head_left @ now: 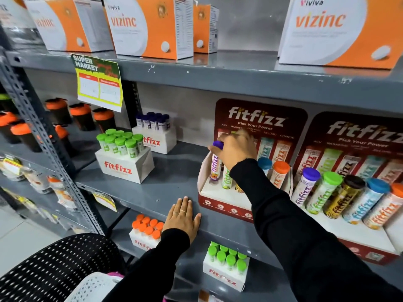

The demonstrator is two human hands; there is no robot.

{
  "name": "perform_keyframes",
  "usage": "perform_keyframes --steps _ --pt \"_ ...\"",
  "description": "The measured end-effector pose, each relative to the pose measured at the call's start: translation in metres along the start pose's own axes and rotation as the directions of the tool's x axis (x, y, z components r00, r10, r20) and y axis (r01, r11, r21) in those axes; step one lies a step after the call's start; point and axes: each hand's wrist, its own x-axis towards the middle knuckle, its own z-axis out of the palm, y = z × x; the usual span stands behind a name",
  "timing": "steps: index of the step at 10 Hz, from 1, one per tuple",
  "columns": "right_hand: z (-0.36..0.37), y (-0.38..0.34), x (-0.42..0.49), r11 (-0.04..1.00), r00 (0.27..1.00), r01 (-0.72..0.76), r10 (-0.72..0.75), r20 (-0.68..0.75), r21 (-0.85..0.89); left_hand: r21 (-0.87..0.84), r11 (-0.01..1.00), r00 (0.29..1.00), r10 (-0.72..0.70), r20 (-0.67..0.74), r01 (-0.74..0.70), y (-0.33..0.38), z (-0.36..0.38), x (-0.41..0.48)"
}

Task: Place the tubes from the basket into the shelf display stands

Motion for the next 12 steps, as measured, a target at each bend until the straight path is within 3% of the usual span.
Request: perform_keyframes --steps 4,5,6,8,9,10,11,12 --pt "0.004 -0.007 0.005 0.996 0.997 0.030 -0.023 0.078 -0.089 0.008 1.000 1.000 -0.004 -0.006 0.004 -0.001 0.005 0.002" --pt "0.021 -0.002 0.003 0.971 0.998 0.048 -0.038 0.044 -0.236 -0.001 1.000 1.000 -0.009 -0.012 0.009 -0.001 0.007 0.003" --pt "0.025 -0.002 0.001 0.961 0.998 0.048 -0.057 -0.025 -0.274 0.000 1.000 1.000 -0.007 0.000 0.007 -0.002 0.009 0.005" --pt "0.033 -0.008 -0.011 0.976 0.999 -0.018 0.008 -0.047 -0.217 -0.004 1.000 1.000 0.018 0.021 -0.018 -0.005 0.010 0.005" --pt "0.041 -0.007 -0.030 0.985 0.992 -0.043 0.022 -0.127 -0.168 -0.024 0.999 0.999 0.042 -0.003 -0.042 -0.006 0.007 0.005" --pt "0.047 -0.005 -0.063 0.986 0.988 0.010 -0.035 -0.148 -0.169 -0.062 0.996 0.997 0.065 -0.036 -0.067 -0.005 0.002 -0.002" --pt "0.041 0.003 -0.108 0.971 0.960 0.156 -0.192 -0.206 -0.179 -0.070 0.991 0.987 0.100 -0.129 -0.110 -0.001 -0.004 -0.013" --pt "0.041 0.013 -0.178 0.873 0.848 0.478 -0.486 -0.213 -0.091 -0.046 0.990 0.960 0.119 -0.253 -0.134 0.012 -0.009 -0.027"
